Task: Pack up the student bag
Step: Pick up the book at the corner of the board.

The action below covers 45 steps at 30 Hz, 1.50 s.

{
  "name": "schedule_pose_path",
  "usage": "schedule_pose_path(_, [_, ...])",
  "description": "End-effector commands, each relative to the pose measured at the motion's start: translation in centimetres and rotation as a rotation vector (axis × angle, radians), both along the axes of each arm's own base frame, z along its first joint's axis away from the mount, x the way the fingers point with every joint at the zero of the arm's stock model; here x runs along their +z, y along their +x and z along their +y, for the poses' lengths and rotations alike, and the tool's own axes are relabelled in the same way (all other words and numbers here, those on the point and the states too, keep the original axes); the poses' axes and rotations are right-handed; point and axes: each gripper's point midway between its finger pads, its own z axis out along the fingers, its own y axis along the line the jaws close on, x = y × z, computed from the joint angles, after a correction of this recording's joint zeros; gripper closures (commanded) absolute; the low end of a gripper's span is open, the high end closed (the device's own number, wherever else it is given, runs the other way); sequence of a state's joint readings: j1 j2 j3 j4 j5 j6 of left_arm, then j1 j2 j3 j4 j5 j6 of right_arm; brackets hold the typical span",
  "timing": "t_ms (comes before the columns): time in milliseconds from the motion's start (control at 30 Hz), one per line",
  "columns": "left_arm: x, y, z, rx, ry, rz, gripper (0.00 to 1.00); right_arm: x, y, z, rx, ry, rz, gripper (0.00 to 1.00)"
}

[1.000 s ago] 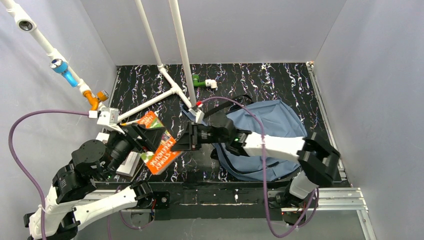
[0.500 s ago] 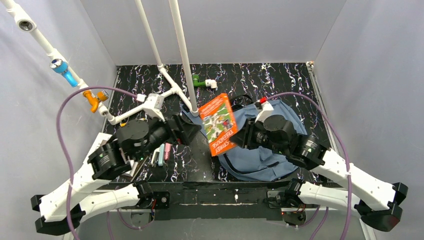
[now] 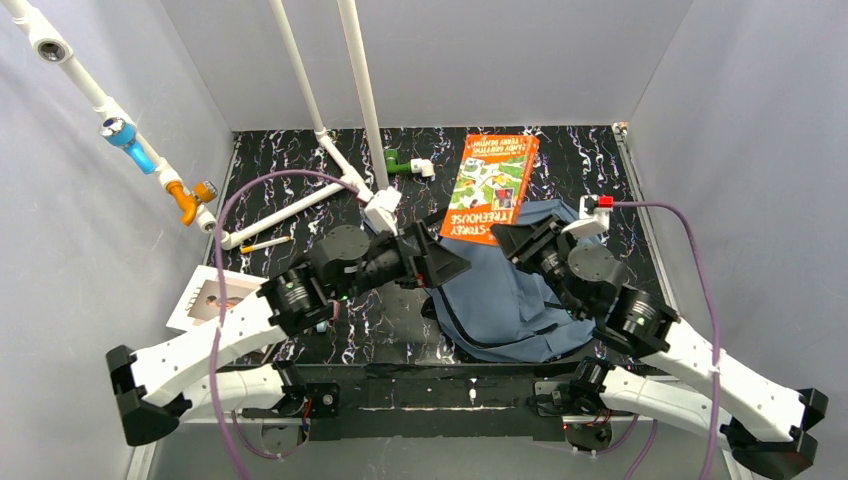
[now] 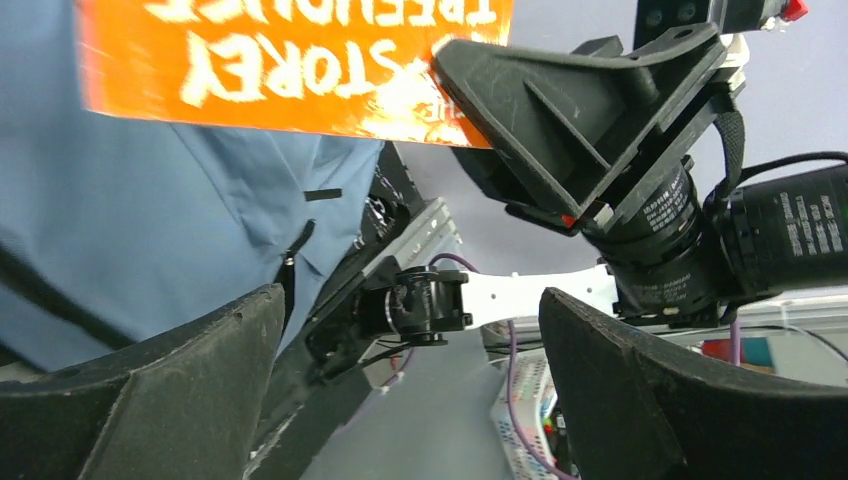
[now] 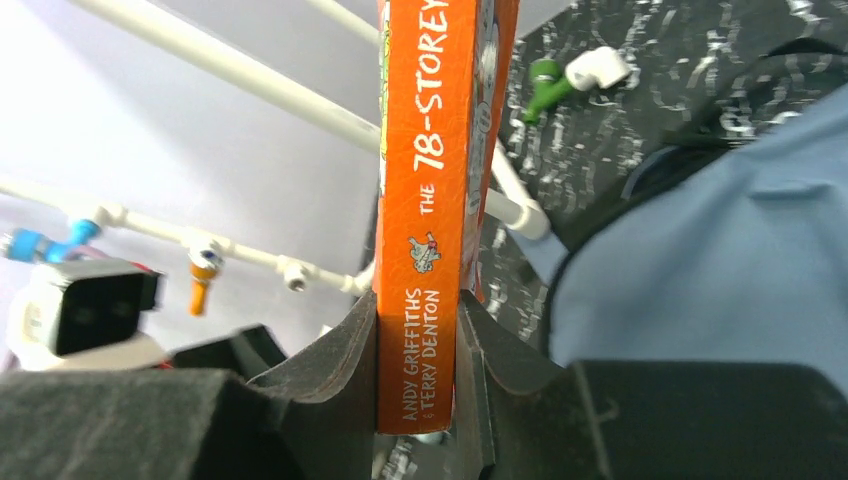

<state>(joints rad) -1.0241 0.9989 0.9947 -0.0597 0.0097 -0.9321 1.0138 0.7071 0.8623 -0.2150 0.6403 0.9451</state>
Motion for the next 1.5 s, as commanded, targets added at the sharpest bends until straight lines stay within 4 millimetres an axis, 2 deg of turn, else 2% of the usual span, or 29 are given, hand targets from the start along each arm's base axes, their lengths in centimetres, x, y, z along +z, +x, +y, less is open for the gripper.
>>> schedule_pose_path(0, [4.2,0.0,-2.3,-0.042,-0.159,0.031,0.02,8.6,1.1,1.5,-0.015,0.408,-0.152,0.99])
schedule_pose_path(100, [5.6,0.7,-2.8,-0.024,-0.242,-0.014,0.02,9.9,0.7,2.3,0.033,0.516,-0.160,0.99])
schedule_pose_path(167, [6.9,1.2,-2.9,0.002,-0.351,-0.016,0.02,10.2,0.6,2.2,0.037,0.565,-0.147,0.99])
schedule_pose_path(300, [7.6,2.8,-2.7,0.081,-0.447,-0.013,0.02,10.9,0.1,1.1,0.032,0.673,-0.141,0.99])
schedule_pose_path(433, [8.1,3.8,-3.1,0.122,-0.519,0.015,0.02,10.7,-0.1,0.2,0.022,0.759,-0.118,0.99])
schedule_pose_path(767, [10.7,6.2,-2.7,0.229,-0.667,-0.060,0.02,12.0,-0.7,-0.6,0.042,0.866,-0.124,0.99])
schedule_pose_path(933, [11.3,6.9,-2.3,0.277,-0.751,-0.075,0.23,11.9,-0.8,-1.0,0.035,0.900,-0.093,0.99])
schedule_pose_path(1033, [11.3,7.3,-2.5,0.292,-0.775,-0.067,0.29,11.9,-0.6,-1.4,0.018,0.933,-0.096,0.99])
schedule_pose_path(1200, [11.6,7.8,-2.2,0.332,-0.781,-0.106,0.43,11.8,-0.6,-0.4,0.030,0.867,-0.056,0.99])
schedule_pose_path(1300, [12.1,8.0,-1.9,0.353,-0.759,-0.147,0.54,11.8,-0.5,0.0,0.034,0.831,-0.065,0.99])
schedule_pose_path(1400, [11.4,8.4,-1.5,0.398,-0.715,-0.145,0.35,11.6,-0.2,0.0,0.016,0.757,-0.065,0.99])
schedule_pose_path(1467, [10.9,8.8,-1.4,0.423,-0.700,-0.135,0.35,11.2,-0.1,0.2,0.006,0.737,-0.049,0.99])
